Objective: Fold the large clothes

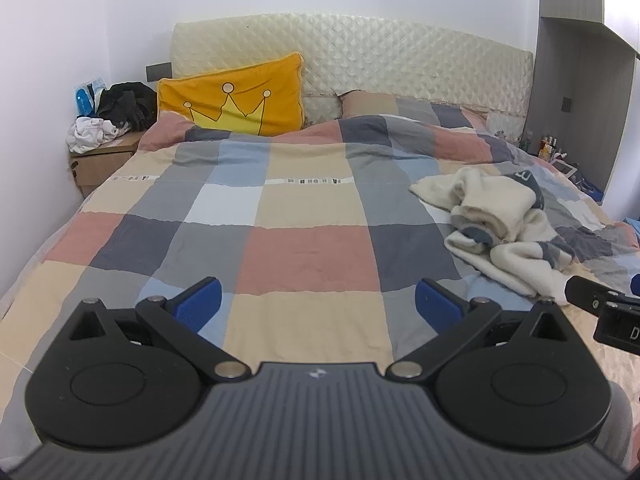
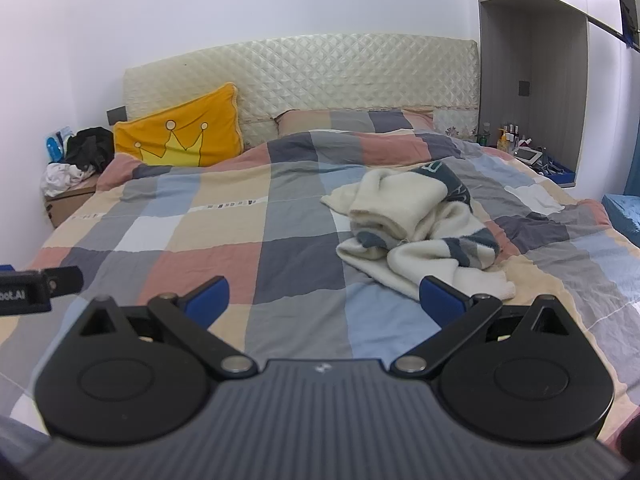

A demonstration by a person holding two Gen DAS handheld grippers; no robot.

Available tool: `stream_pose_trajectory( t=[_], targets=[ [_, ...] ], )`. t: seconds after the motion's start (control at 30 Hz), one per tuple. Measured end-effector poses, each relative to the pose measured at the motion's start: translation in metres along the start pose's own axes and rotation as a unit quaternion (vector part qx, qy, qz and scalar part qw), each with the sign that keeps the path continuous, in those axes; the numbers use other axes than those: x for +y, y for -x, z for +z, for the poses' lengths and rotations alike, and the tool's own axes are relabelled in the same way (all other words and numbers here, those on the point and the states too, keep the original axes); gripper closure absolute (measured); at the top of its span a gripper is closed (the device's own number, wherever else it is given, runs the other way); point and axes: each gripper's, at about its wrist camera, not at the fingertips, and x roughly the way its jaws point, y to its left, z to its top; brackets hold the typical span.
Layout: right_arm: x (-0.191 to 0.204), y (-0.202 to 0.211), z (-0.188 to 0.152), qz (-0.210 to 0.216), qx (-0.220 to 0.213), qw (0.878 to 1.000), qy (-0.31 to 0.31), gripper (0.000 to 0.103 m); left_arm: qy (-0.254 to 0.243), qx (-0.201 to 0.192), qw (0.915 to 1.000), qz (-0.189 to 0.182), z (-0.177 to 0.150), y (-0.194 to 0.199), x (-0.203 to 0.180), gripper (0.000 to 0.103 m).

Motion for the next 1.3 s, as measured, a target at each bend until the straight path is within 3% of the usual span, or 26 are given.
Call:
stream_pose_trajectory(
  t=[1.3],
  targets=[
    [-0.009,0.015,0.006,-0.002,-0.005,1.0,-0.004,0.0,-0.002,-0.014,0.9998,-0.014,0.0,0.014,-0.003,0.0]
  ],
)
